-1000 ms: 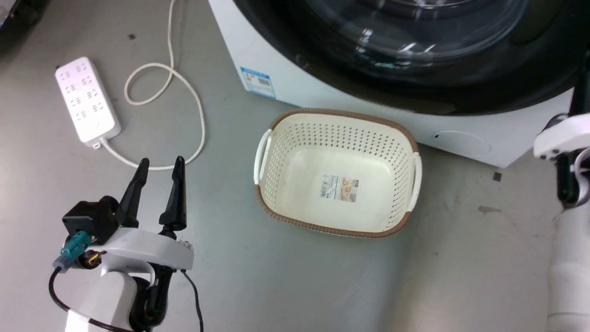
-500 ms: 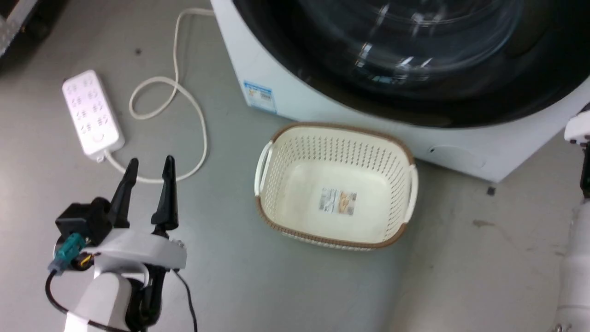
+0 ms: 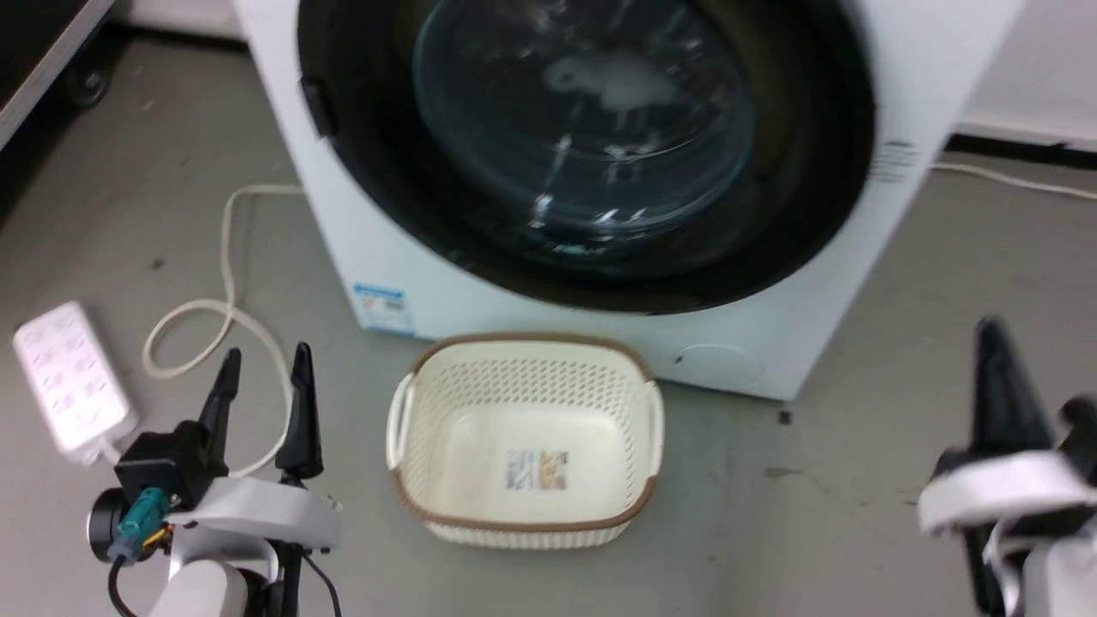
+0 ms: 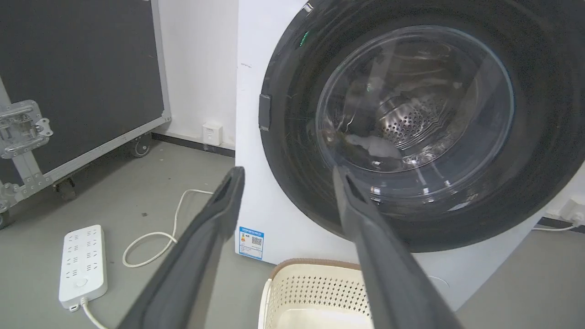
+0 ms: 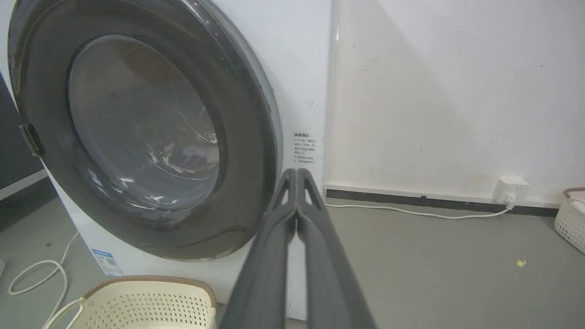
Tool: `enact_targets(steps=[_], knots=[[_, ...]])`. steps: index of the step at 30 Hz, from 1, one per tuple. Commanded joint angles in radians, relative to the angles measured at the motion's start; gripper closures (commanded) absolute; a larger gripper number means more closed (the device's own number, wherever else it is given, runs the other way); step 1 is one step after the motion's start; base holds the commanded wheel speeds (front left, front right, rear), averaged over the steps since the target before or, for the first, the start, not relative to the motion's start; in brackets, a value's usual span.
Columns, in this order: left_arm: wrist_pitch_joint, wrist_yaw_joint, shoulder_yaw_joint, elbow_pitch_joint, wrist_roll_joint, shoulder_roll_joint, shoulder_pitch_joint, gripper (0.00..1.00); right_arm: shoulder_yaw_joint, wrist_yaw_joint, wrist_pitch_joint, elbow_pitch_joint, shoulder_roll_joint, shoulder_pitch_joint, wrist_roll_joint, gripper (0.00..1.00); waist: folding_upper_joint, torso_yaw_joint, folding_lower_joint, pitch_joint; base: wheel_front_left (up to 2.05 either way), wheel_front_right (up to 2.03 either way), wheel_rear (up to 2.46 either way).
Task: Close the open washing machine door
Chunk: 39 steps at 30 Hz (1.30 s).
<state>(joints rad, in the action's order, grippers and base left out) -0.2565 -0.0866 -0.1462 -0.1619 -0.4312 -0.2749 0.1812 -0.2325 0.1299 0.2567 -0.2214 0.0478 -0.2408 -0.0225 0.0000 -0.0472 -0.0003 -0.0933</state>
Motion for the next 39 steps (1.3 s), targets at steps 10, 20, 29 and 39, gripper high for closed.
enact_targets(steps=[10,20,29,39], knots=[[0.049,0.01,-0.045,-0.011,0.01,-0.01,-0.045,0.0,0.088,0.001,-0.07,0.073,0.002,0.215,-0.058,1.0,0.0,0.059,0.0003,0.089,0.0,0.0,0.0],[0.088,0.033,-0.082,-0.021,-0.005,-0.008,-0.053,0.0,0.076,0.001,-0.137,0.089,0.002,0.273,-0.08,0.0,0.0,0.039,0.0003,0.104,0.0,0.0,0.0],[0.084,0.03,-0.092,-0.011,-0.007,-0.007,-0.05,0.0,0.088,0.001,-0.126,0.091,0.002,0.276,-0.092,0.0,0.0,0.04,0.0003,0.109,0.0,0.0,0.0],[0.081,0.033,-0.095,-0.007,-0.019,-0.009,-0.047,0.0,0.097,0.001,-0.117,0.084,0.002,0.268,-0.09,0.0,0.0,0.043,0.0003,0.107,0.0,0.0,0.0]])
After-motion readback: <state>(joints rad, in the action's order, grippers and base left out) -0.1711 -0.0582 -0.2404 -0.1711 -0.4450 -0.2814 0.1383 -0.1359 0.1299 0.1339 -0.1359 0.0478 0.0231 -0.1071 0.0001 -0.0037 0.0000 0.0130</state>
